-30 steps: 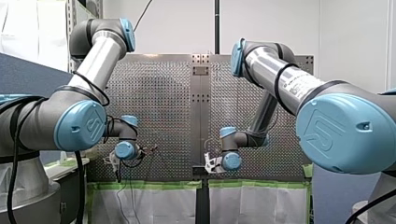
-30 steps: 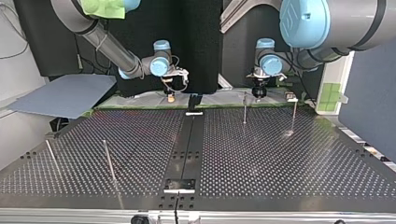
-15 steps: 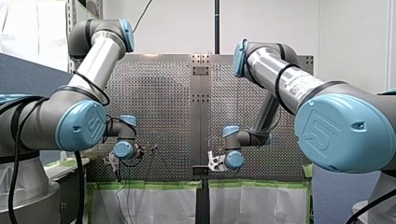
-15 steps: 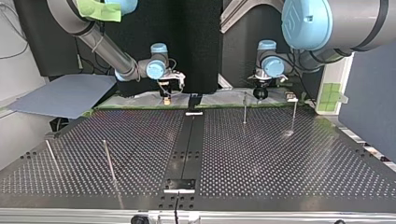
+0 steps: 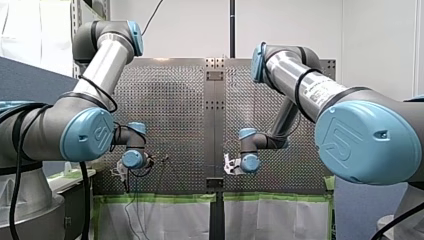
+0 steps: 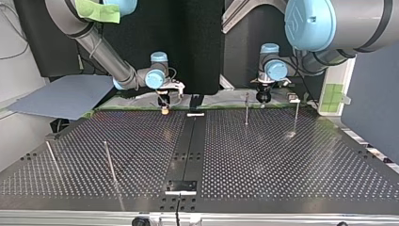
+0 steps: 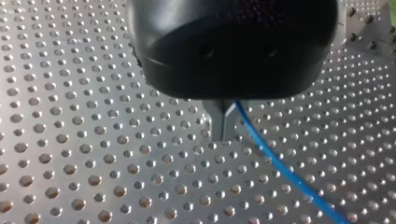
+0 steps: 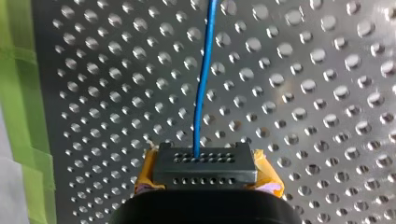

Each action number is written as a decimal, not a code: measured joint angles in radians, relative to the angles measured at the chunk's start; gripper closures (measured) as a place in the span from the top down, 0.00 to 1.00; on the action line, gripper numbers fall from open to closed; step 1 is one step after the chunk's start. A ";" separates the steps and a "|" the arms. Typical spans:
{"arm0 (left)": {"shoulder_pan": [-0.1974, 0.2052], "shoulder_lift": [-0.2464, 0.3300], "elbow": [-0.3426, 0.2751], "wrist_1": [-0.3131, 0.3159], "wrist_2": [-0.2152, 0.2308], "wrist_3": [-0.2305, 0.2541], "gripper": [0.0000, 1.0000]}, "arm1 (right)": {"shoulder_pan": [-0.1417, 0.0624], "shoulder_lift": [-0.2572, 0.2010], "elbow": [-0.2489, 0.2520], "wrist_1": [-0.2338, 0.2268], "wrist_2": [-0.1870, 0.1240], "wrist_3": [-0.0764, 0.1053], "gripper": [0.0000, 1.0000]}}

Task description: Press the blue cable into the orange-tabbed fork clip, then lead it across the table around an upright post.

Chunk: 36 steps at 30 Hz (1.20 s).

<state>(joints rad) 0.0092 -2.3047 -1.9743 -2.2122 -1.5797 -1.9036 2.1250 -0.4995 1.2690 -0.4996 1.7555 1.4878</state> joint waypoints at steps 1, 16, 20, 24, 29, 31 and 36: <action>0.001 0.000 0.000 0.000 -0.001 0.000 0.00 | -0.002 0.000 -0.005 0.003 0.005 0.003 0.00; 0.016 0.001 0.000 0.058 0.064 0.053 0.60 | -0.008 0.001 -0.016 0.021 0.020 0.012 0.00; 0.020 0.001 0.000 0.041 0.079 0.086 1.00 | -0.008 0.001 -0.016 0.025 0.019 0.009 0.00; 0.021 0.001 0.000 0.010 0.056 0.120 1.00 | -0.007 0.001 -0.016 0.029 0.019 0.010 0.00; 0.019 0.000 0.000 -0.031 0.016 0.162 1.00 | -0.005 0.001 -0.016 0.032 0.019 0.012 0.00; 0.018 0.000 0.000 -0.047 0.003 0.178 1.00 | -0.005 0.001 -0.016 0.033 0.019 0.013 0.00; 0.016 0.001 -0.018 -0.089 0.015 0.220 1.00 | -0.005 0.001 -0.016 0.032 0.019 0.014 0.00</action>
<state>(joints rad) 0.0252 -2.3041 -1.9920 -2.3008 -1.5650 -1.6839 2.1203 -0.4982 1.2527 -0.4671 1.7750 1.5019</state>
